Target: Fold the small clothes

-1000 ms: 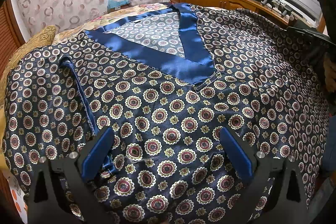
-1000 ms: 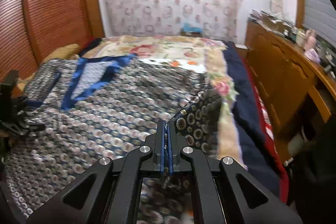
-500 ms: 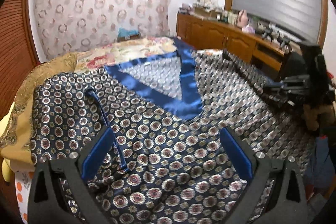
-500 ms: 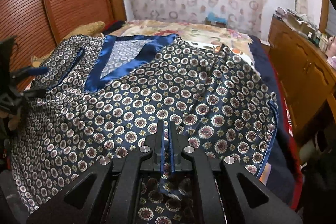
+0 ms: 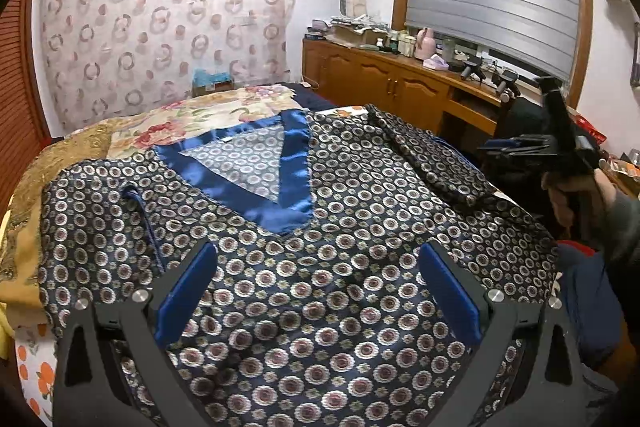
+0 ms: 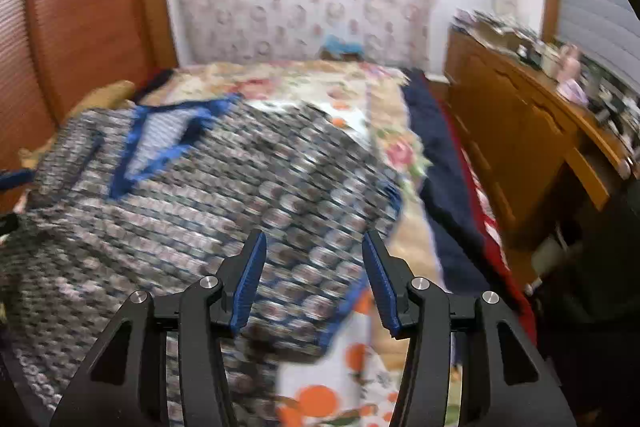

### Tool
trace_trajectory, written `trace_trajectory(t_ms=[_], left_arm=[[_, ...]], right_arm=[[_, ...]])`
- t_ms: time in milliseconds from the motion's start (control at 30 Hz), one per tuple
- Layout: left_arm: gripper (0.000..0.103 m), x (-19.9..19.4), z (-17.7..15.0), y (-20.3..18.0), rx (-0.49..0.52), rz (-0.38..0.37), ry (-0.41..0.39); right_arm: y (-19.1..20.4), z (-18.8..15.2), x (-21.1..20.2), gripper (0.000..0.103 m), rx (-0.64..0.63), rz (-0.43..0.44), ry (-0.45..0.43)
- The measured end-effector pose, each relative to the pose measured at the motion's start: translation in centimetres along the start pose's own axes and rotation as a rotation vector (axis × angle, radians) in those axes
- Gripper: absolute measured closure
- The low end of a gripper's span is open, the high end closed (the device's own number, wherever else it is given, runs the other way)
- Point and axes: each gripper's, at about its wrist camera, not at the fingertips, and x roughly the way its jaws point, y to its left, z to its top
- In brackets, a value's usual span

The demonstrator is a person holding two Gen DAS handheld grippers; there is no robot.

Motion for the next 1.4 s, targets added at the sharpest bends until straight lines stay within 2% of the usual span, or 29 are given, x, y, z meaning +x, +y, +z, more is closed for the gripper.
trace_trajectory(t_ms=[100,333,367,467,500,567,600,767,1000,1100,1200,1267,1367,1400], left_arm=[[0.001,0.2,-0.2,-0.6,0.002,-0.009,0.007],[0.001,0.5,-0.4,-1.1,0.007,-0.019,0.015],[0.001,0.5,-0.4,-1.1,0.006,-0.018,0.015],[0.001,0.5,-0.5,-1.0,0.002,-0.015,0.016],[0.001,0.5,-0.5,-0.9,0.0,-0.013,0.016],[0.001,0.4,-0.6,-0.7,-0.004,-0.012,0.014],[0.001,0.3,-0.6,-0.7,-0.006,-0.011,0.012],[0.001,-0.1,-0.7,-0.1,-0.021,-0.002,0.006],[0.001,-1.3,-1.0,1.8,-0.066,0.022,-0.01],[0.001,-1.9,-1.3,2.7,-0.087,0.041,-0.016],[0.001,-2.3,-1.7,3.6,-0.104,0.059,-0.019],[0.001,-2.5,-1.9,4.1,-0.11,0.071,-0.022],[0.001,-2.9,-2.1,4.9,-0.125,0.081,-0.027],[0.001,-2.9,-2.1,5.1,-0.128,0.083,-0.028]], right_arm=[[-1.2,-0.9,1.5,0.052,0.043,0.0,0.049],[-2.1,-1.5,3.5,0.054,0.092,0.04,0.096],[-2.2,-1.6,3.6,0.057,0.094,0.036,0.101],[-2.2,-1.6,3.7,0.077,0.086,0.049,0.092],[-1.9,-1.5,3.6,0.083,0.061,0.02,0.085],[-1.5,-1.5,3.3,0.092,0.028,0.001,0.073],[-1.3,-1.3,3.1,0.096,0.018,0.019,0.051],[-0.2,-0.1,1.8,0.101,-0.013,0.073,-0.01],[5.3,4.1,0.3,0.102,-0.117,0.181,-0.114],[8.5,5.6,0.2,0.102,-0.157,0.249,-0.132],[11.2,6.5,0.4,0.1,-0.2,0.273,-0.145],[12.0,7.1,0.9,0.082,-0.214,0.251,-0.141],[11.5,7.6,1.6,0.065,-0.204,0.205,-0.134],[11.3,7.5,1.8,0.063,-0.193,0.198,-0.13]])
